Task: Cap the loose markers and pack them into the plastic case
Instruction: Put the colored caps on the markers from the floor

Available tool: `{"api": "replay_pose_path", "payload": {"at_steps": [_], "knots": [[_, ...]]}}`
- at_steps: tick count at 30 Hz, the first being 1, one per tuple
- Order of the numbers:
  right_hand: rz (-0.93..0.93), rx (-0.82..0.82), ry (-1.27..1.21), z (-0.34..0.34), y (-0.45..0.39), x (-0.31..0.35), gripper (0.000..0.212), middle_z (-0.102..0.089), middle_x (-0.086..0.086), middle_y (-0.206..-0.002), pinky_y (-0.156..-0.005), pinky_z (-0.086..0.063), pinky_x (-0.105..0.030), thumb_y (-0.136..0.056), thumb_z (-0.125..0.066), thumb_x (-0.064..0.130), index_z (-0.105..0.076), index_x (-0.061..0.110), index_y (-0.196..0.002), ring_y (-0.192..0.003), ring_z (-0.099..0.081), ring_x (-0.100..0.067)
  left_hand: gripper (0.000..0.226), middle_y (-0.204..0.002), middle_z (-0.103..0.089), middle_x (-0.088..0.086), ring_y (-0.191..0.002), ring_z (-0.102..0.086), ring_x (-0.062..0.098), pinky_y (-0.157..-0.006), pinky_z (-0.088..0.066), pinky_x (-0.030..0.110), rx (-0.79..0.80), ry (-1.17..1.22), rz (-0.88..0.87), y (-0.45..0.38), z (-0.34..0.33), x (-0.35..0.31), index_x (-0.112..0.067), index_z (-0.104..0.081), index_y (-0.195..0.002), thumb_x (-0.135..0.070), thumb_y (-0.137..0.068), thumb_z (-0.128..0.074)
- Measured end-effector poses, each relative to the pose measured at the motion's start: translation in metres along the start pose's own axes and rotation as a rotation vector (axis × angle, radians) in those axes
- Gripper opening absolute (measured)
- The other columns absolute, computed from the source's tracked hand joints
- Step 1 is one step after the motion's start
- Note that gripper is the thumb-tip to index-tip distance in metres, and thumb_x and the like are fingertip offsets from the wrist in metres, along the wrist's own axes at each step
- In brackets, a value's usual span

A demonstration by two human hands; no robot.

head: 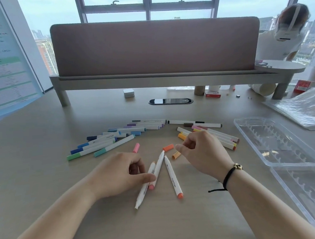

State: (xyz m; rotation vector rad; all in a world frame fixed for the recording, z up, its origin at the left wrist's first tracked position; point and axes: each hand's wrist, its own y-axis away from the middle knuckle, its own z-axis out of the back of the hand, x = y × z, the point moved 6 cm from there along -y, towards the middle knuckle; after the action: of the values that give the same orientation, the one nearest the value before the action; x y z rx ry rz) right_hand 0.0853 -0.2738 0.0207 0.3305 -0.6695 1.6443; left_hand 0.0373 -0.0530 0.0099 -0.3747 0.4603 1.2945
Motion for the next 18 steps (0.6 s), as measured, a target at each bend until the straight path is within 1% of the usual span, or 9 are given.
{"api": "replay_pose_path", "payload": {"at_steps": [2,4,7,10,12,15,17,18], "knots": [[0.0,-0.002,-0.004,0.001,0.0,0.0,0.032,-0.054,0.01,-0.06,-0.053,-0.035,-0.027,-0.087,-0.068,0.047,-0.06,0.023,-0.068,-0.061,-0.049,-0.007,0.037,-0.069,-0.06,-0.012,-0.065,-0.054,0.005,-0.061,-0.045,0.026,-0.036,-0.051,0.008,-0.001,0.0,-0.001,-0.033,-0.067,-0.076,-0.07,-0.075,-0.067],[0.001,-0.001,-0.004,0.001,0.0,0.0,0.033,-0.054,0.01,-0.06,-0.053,-0.034,-0.026,-0.087,-0.068,0.048,-0.06,0.023,-0.067,-0.061,-0.049,-0.006,0.032,-0.069,-0.062,-0.012,-0.065,-0.056,0.004,-0.061,-0.048,0.028,-0.064,-0.044,0.025,-0.001,0.0,0.0,-0.031,-0.065,-0.074,-0.062,-0.077,-0.069],[-0.001,-0.002,0.0,0.0,0.0,-0.001,0.033,-0.054,0.009,-0.06,-0.053,-0.034,-0.026,-0.087,-0.068,0.049,-0.061,0.023,-0.067,-0.06,-0.049,-0.007,0.026,-0.068,-0.062,-0.014,-0.064,-0.058,0.003,-0.058,-0.047,0.023,-0.104,-0.082,0.077,0.0,0.006,0.003,-0.028,-0.064,-0.071,-0.053,-0.075,-0.07],[-0.003,0.005,0.01,-0.001,0.0,-0.002,0.032,-0.056,0.009,-0.061,-0.054,-0.037,-0.027,-0.087,-0.068,0.048,-0.062,0.022,-0.068,-0.062,-0.051,-0.009,0.025,-0.07,-0.063,-0.012,-0.066,-0.059,0.003,-0.059,-0.048,0.024,-0.144,-0.154,0.142,0.001,0.011,0.007,-0.027,-0.063,-0.072,-0.051,-0.078,-0.068],[-0.005,0.018,0.02,-0.002,0.0,-0.002,0.03,-0.059,0.01,-0.064,-0.055,-0.038,-0.026,-0.087,-0.068,0.047,-0.063,0.023,-0.069,-0.064,-0.053,-0.009,0.024,-0.069,-0.064,-0.011,-0.065,-0.059,0.003,-0.059,-0.047,0.023,-0.14,-0.139,0.171,0.001,0.013,0.011,-0.026,-0.064,-0.072,-0.048,-0.08,-0.069],[0.002,0.03,0.042,-0.004,0.0,-0.002,0.027,-0.061,0.01,-0.068,-0.055,-0.04,-0.026,-0.087,-0.069,0.045,-0.064,0.024,-0.071,-0.068,-0.056,-0.009,0.022,-0.062,-0.065,-0.013,-0.058,-0.056,-0.001,-0.056,-0.042,0.02,-0.124,0.01,0.196,-0.002,0.016,0.018,-0.024,-0.07,-0.07,-0.043,-0.081,-0.074],[0.008,0.035,0.041,-0.004,0.0,-0.002,0.024,-0.062,0.011,-0.069,-0.055,-0.04,-0.026,-0.086,-0.07,0.043,-0.065,0.025,-0.072,-0.068,-0.055,-0.008,0.021,-0.059,-0.065,-0.014,-0.052,-0.053,-0.002,-0.056,-0.04,0.019,-0.151,0.173,0.196,-0.003,0.02,0.018,-0.02,-0.073,-0.07,-0.035,-0.085,-0.073],[0.011,0.04,0.034,-0.004,0.0,-0.002,0.021,-0.061,0.011,-0.069,-0.056,-0.04,-0.025,-0.086,-0.071,0.042,-0.066,0.025,-0.073,-0.068,-0.055,-0.006,0.021,-0.061,-0.068,-0.009,-0.05,-0.052,-0.001,-0.054,-0.041,0.019,-0.171,0.299,0.205,-0.003,0.022,0.018,-0.016,-0.074,-0.074,-0.03,-0.088,-0.072]]}}
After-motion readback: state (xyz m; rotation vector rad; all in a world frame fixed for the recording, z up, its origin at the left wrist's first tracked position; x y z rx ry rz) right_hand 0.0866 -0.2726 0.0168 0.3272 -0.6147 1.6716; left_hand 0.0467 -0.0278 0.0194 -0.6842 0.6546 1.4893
